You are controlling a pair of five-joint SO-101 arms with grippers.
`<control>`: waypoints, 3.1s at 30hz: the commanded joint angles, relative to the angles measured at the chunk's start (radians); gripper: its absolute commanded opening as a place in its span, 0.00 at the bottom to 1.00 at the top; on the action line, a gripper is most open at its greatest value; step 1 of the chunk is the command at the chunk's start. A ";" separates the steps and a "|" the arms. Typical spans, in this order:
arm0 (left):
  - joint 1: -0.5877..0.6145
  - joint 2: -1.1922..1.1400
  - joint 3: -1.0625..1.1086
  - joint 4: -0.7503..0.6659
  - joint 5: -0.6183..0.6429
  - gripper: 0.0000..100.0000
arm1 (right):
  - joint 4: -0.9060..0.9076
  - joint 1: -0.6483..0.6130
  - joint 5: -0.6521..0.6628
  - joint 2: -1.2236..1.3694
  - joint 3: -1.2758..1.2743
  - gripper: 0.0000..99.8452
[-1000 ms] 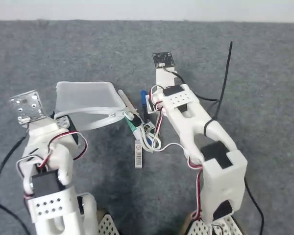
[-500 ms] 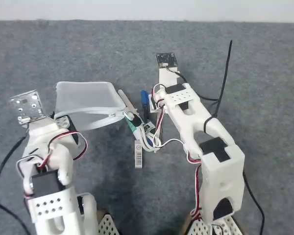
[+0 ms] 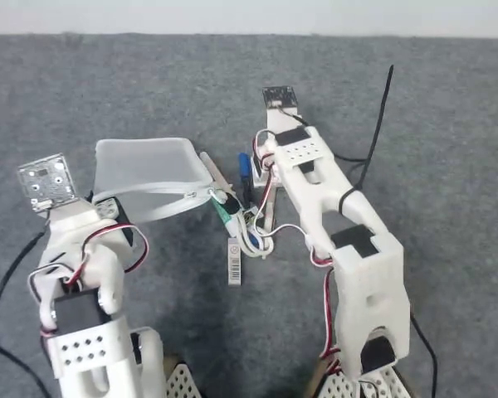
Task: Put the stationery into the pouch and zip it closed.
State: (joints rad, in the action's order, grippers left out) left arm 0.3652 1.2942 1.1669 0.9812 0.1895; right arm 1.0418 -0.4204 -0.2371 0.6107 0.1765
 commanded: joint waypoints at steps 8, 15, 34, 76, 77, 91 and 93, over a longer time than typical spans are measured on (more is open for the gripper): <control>0.008 0.035 -0.010 0.002 0.015 0.01 | 0.079 0.007 -0.005 -0.005 0.044 0.01; 0.008 0.035 -0.012 0.000 0.018 0.01 | 0.124 0.013 -0.002 -0.065 0.040 0.01; -0.049 0.035 -0.064 0.086 -0.005 0.01 | 0.410 -0.059 0.242 -0.295 0.040 0.01; -0.218 -0.529 -0.926 0.431 0.000 0.01 | 0.470 -0.035 0.235 -0.576 -0.114 0.01; -0.218 -0.543 -0.923 0.445 0.003 0.01 | 0.461 -0.035 0.235 -0.601 -0.138 0.01; -0.052 -0.554 -0.803 0.394 0.051 0.01 | 0.243 -0.054 0.235 -0.992 -0.479 0.01; -0.051 -0.557 -0.803 0.394 0.051 0.01 | 0.202 -0.074 0.235 -1.052 -0.539 0.01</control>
State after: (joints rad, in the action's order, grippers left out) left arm 0.3007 0.7388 0.3844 1.4200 0.2263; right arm 1.3088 -0.4695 -0.0054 -0.3176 -0.3237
